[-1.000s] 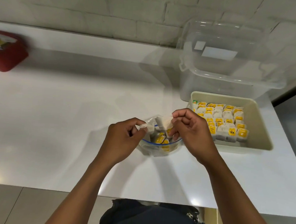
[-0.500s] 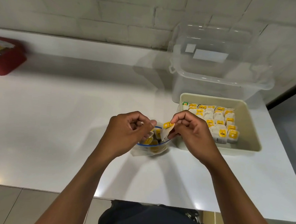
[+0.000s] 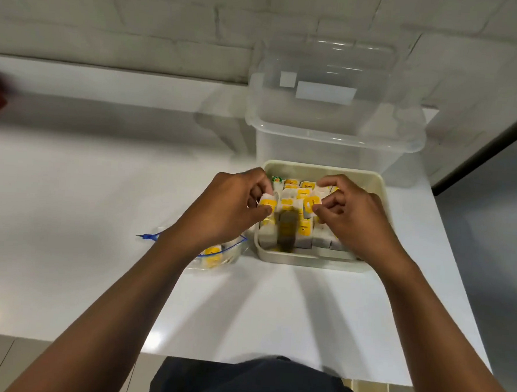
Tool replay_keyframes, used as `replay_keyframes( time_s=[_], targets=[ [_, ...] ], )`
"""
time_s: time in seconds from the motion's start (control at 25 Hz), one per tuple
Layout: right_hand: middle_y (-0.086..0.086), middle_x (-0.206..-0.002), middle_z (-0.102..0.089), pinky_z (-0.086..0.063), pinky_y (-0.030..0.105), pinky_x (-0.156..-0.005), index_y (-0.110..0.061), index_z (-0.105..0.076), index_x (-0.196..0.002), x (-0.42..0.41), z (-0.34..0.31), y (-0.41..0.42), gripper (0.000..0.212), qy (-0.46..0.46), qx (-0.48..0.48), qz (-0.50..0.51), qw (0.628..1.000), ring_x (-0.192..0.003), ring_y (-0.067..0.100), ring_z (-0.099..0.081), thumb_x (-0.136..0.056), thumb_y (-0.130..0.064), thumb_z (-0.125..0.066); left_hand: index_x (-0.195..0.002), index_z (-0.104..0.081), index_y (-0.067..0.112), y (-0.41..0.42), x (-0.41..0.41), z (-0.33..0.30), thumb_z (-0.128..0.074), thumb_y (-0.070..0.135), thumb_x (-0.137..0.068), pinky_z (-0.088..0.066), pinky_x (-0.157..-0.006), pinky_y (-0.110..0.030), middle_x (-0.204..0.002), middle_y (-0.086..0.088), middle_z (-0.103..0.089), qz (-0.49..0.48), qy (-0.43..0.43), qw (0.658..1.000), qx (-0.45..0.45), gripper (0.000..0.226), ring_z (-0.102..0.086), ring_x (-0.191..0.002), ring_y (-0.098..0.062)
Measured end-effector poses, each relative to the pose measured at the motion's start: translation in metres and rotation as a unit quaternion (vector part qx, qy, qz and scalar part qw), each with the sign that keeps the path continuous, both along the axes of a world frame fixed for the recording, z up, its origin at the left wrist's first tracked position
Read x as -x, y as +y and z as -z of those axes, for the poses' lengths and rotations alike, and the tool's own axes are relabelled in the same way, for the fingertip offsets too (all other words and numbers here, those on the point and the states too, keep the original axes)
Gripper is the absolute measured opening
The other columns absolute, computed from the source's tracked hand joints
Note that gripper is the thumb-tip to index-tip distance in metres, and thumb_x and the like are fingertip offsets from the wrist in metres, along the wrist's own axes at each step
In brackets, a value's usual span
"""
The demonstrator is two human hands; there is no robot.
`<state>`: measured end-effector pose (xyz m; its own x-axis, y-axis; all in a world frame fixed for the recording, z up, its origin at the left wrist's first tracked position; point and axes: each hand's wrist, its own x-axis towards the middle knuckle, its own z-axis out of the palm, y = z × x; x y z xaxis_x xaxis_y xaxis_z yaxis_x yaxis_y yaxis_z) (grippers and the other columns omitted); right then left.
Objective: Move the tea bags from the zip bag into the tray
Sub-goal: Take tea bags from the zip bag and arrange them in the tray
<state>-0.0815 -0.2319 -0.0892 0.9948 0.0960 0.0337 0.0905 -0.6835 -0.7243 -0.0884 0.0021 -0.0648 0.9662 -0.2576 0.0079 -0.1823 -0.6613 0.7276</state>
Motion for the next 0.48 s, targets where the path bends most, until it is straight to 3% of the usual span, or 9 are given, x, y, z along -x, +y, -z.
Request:
replay_keyframes(
  time_s=[0.12,0.24,0.32,0.4,0.48],
  targets=[
    [-0.012,-0.075,-0.071,-0.053,0.03,-0.078,-0.027,-0.067,-0.098,-0.007,0.01,-0.004,0.015,0.031,0.052,-0.063,0.996,-0.075,0.007,-0.066,-0.086,-0.02,-0.074,-0.092,-0.071,0.032,-0.016,-0.008,0.009,-0.072,0.023,-0.086,-0.048,-0.073,-0.021,-0.083,0.012,-0.069,0.039,0.005,0.996,-0.08,0.011,-0.063,-0.078,-0.005],
    [-0.012,-0.071,-0.067,-0.053,0.033,-0.072,-0.025,-0.069,-0.086,-0.012,0.022,-0.007,0.006,0.038,0.087,-0.131,0.987,-0.073,0.009,-0.064,-0.086,-0.021,-0.074,-0.101,-0.075,0.031,-0.026,-0.015,0.018,-0.067,0.022,-0.088,-0.048,-0.08,-0.022,-0.097,0.01,-0.073,0.053,0.049,0.985,-0.158,0.017,-0.062,-0.091,-0.007],
    [-0.014,-0.068,-0.064,-0.051,0.028,-0.067,-0.026,-0.07,-0.081,-0.015,0.028,-0.007,0.007,0.064,0.095,-0.176,0.978,-0.07,0.004,-0.061,-0.085,-0.024,-0.075,-0.103,-0.074,0.033,-0.031,-0.018,0.018,-0.067,0.021,-0.088,-0.048,-0.079,-0.019,-0.101,0.011,-0.072,0.068,0.092,0.973,-0.2,0.021,-0.061,-0.093,-0.004],
    [-0.015,-0.065,-0.063,-0.045,0.018,-0.061,-0.028,-0.071,-0.076,-0.018,0.031,-0.007,0.01,0.118,0.116,-0.225,0.96,-0.066,-0.001,-0.059,-0.084,-0.024,-0.075,-0.101,-0.073,0.034,-0.038,-0.022,0.017,-0.067,0.021,-0.086,-0.051,-0.082,-0.026,-0.099,0.014,-0.071,0.087,0.11,0.961,-0.237,0.021,-0.06,-0.096,-0.005],
    [-0.013,-0.067,-0.066,-0.045,0.016,-0.061,-0.026,-0.072,-0.077,-0.025,0.036,-0.006,0.009,0.169,0.138,-0.258,0.941,-0.067,0.0,-0.059,-0.085,-0.022,-0.073,-0.099,-0.071,0.035,-0.045,-0.026,0.019,-0.066,0.022,-0.084,-0.05,-0.079,-0.028,-0.098,0.015,-0.068,0.101,0.112,0.947,-0.284,0.021,-0.059,-0.099,-0.008]
  ],
)
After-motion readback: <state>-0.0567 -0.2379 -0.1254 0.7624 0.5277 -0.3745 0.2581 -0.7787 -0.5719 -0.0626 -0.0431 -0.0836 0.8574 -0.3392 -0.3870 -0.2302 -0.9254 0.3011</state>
